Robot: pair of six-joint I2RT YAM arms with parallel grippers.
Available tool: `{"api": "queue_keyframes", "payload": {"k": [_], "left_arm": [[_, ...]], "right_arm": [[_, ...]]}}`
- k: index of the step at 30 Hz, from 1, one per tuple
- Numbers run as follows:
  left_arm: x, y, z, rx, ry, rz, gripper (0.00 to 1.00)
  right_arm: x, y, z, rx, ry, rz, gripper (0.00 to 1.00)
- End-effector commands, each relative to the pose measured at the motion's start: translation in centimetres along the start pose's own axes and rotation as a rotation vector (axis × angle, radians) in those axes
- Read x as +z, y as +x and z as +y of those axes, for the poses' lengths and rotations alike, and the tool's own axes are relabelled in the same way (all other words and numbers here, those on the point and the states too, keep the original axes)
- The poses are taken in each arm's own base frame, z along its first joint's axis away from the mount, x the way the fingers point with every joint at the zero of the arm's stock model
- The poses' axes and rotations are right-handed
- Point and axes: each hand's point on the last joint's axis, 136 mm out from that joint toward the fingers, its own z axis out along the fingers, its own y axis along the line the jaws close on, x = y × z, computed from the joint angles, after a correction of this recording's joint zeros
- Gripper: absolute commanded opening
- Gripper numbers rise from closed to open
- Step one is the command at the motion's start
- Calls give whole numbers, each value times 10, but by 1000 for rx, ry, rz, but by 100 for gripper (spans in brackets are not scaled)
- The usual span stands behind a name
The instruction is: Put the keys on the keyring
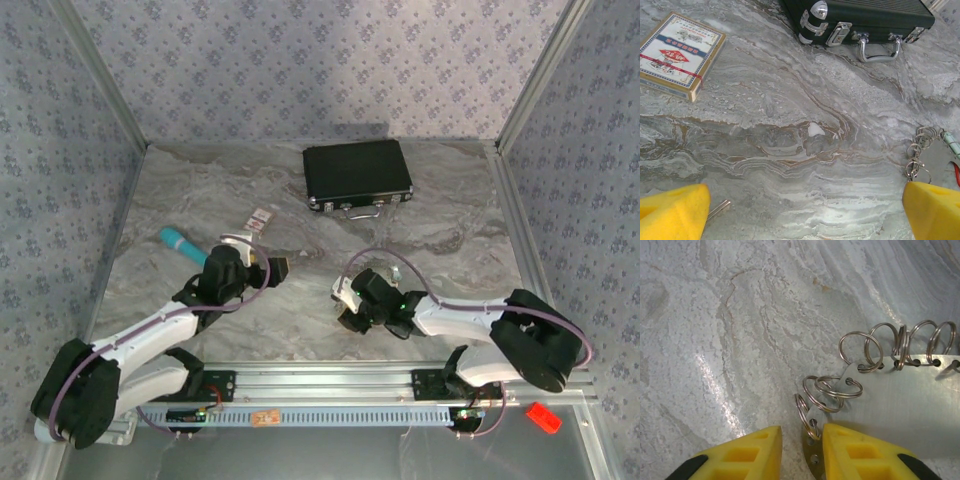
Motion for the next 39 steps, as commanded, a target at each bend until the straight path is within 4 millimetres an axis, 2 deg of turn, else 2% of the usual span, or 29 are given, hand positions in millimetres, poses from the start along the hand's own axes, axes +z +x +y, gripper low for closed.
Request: {"api": "queue_keyframes", "payload": {"k": [1, 7, 12, 21, 24, 28, 31, 34, 39], "left_arm": [[-4, -5, -2, 7, 2, -31, 98], [-7, -6, -1, 14, -1, -39, 98], [-10, -7, 0, 31, -3, -52, 98], [-14, -10, -7, 80, 35, -73, 96], [-18, -11, -15, 114, 82, -90, 94], [-24, -11, -35, 197, 185, -94, 89], [-26, -4, -55, 309, 270, -71, 86], [-29, 11, -72, 463, 358, -13, 81], [-30, 30, -93, 577, 511, 15, 61]], "right_arm": [[0, -16, 1, -8, -17, -40, 23], [-2, -14, 2, -13, -31, -37, 9], [-8, -17, 4, -11, -56, -58, 2], [-25, -27, 13, -19, -147, -97, 0], [-31, -33, 15, -20, -173, -115, 0], [-43, -49, 16, -31, -207, -162, 0], [-51, -59, 15, -38, -226, -197, 0], [-57, -63, 14, -47, -240, -202, 0], [-59, -62, 10, -69, -227, -195, 0]]}}
